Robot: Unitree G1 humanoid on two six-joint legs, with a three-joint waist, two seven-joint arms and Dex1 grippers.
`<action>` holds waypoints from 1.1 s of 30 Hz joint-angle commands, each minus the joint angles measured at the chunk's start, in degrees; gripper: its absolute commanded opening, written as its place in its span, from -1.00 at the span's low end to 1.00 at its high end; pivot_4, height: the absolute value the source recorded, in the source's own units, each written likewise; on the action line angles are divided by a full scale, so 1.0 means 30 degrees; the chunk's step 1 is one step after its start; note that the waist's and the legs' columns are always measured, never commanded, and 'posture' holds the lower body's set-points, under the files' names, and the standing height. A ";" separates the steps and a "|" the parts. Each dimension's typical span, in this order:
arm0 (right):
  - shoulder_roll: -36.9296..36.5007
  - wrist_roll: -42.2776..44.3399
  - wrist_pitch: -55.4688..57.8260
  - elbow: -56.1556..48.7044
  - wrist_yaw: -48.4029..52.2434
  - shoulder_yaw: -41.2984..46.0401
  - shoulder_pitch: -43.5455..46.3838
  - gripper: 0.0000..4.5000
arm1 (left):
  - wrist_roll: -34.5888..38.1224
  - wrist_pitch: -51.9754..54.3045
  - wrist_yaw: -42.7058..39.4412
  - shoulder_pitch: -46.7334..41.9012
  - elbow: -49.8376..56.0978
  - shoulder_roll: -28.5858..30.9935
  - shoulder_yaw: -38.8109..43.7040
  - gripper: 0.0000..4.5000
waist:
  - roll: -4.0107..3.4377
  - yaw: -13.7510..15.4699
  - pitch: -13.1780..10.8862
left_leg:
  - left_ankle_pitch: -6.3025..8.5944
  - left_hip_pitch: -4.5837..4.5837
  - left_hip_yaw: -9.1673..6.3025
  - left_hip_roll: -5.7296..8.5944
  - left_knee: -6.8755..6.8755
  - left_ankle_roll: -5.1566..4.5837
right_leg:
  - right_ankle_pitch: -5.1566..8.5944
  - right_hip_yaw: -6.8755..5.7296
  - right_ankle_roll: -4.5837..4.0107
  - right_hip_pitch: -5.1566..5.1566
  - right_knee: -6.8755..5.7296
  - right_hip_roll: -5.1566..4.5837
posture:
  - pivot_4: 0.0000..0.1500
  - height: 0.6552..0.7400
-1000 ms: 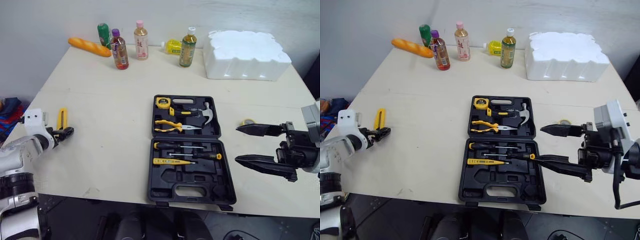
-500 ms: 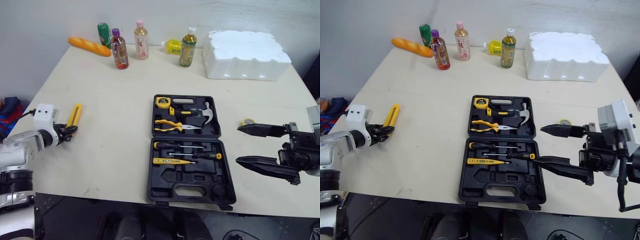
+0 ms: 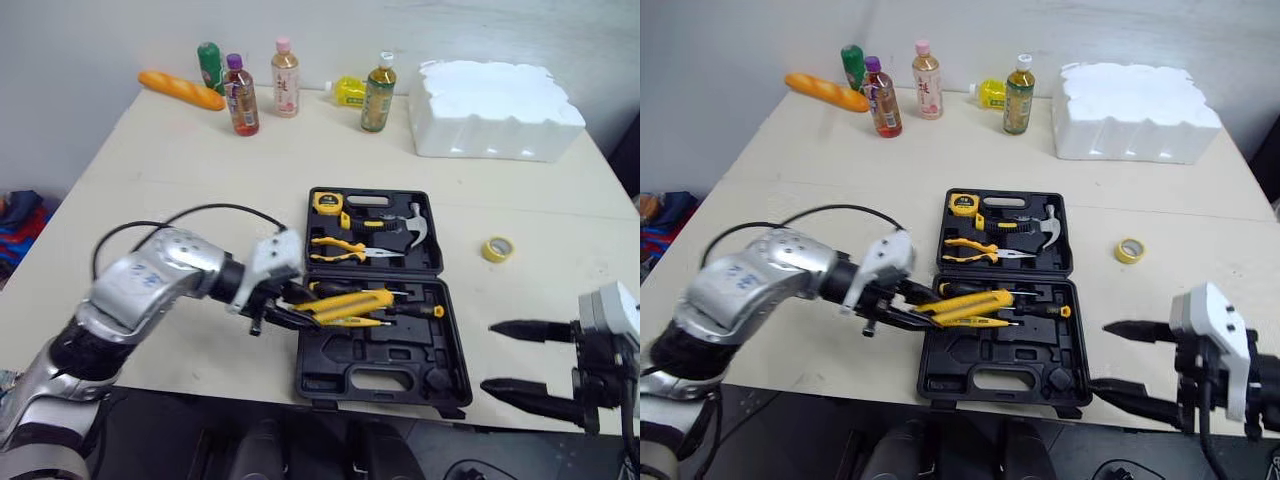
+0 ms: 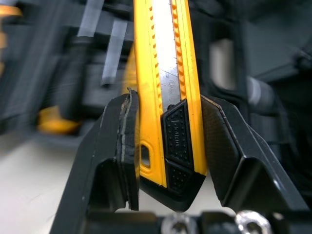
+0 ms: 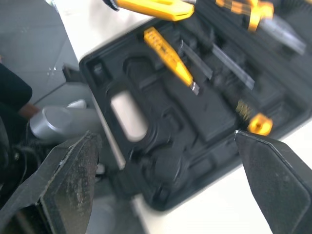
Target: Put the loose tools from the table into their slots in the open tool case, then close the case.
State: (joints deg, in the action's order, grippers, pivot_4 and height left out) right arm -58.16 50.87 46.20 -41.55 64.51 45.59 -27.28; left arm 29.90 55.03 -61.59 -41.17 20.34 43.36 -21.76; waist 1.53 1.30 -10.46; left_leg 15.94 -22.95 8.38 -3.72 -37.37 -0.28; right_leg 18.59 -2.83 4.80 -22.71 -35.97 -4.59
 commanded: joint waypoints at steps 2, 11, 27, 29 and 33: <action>0.0733 -0.0509 -0.0146 -0.0902 -0.0106 0.1335 -0.1102 1.00 | -0.1540 -0.0793 -0.0414 -0.1141 -0.0981 -0.1430 -0.2505 -0.36 | 0.0000 -0.0044 0.0000 | -0.0001 0.0000 -0.0004 -0.0009 -0.0001 -0.0033 | -0.0006 0.0007 -0.0008 0.0000 0.0000 -0.0003 | 1.00 0.89; 0.1708 -0.0799 -0.0354 -0.1630 -0.1151 0.1683 -0.1729 1.00 | -0.4404 -0.1613 0.0779 -0.1824 -0.2860 -0.3794 -0.4982 -0.36 | -0.0005 0.0008 0.0000 | -0.0015 -0.0022 -0.0038 -0.0026 -0.0037 -0.0015 | -0.0001 -0.0015 -0.0021 -0.0001 -0.0014 -0.0006 | 1.00 0.89; 0.1399 -0.0513 -0.0215 -0.1447 -0.1768 0.1110 -0.0650 1.00 | -0.3899 -0.8170 -0.1722 -0.0913 -0.3762 -0.4638 -0.1909 0.98 | -0.0022 -0.0005 0.0009 | -0.0003 -0.0037 -0.0046 -0.0035 -0.0088 -0.0040 | -0.0002 -0.0022 -0.0020 0.0006 -0.0043 -0.0024 | 1.00 0.89; 0.1405 -0.0466 -0.0199 -0.1459 -0.1863 0.1005 -0.0532 1.00 | -0.4266 -1.1223 -0.2171 0.0001 -0.4664 -0.5291 -0.1677 0.74 | -0.0025 0.0007 0.0011 | 0.0003 -0.0028 -0.0042 -0.0030 -0.0106 -0.0050 | -0.0003 -0.0019 -0.0019 0.0024 -0.0042 -0.0040 | 1.00 0.89; 0.1563 -0.0744 -0.0374 -0.1528 -0.2173 0.0432 -0.0326 1.00 | -0.4663 -1.3732 -0.2710 0.1214 -0.6814 -0.6371 -0.1665 0.00 | -0.0024 0.0001 0.0010 | 0.0019 -0.0039 -0.0043 -0.0033 -0.0155 -0.0076 | -0.0008 -0.0024 -0.0009 0.0031 -0.0053 -0.0040 | 1.00 0.89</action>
State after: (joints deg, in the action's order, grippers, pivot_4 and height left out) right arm -53.52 48.83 46.10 -45.62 58.37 47.13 -28.38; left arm 16.98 17.99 -69.11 -37.47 1.05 24.81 -27.47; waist 1.46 1.31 -10.43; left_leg 16.01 -23.06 8.25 -3.82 -37.86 -0.54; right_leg 18.56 -2.90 4.77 -22.61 -36.14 -4.70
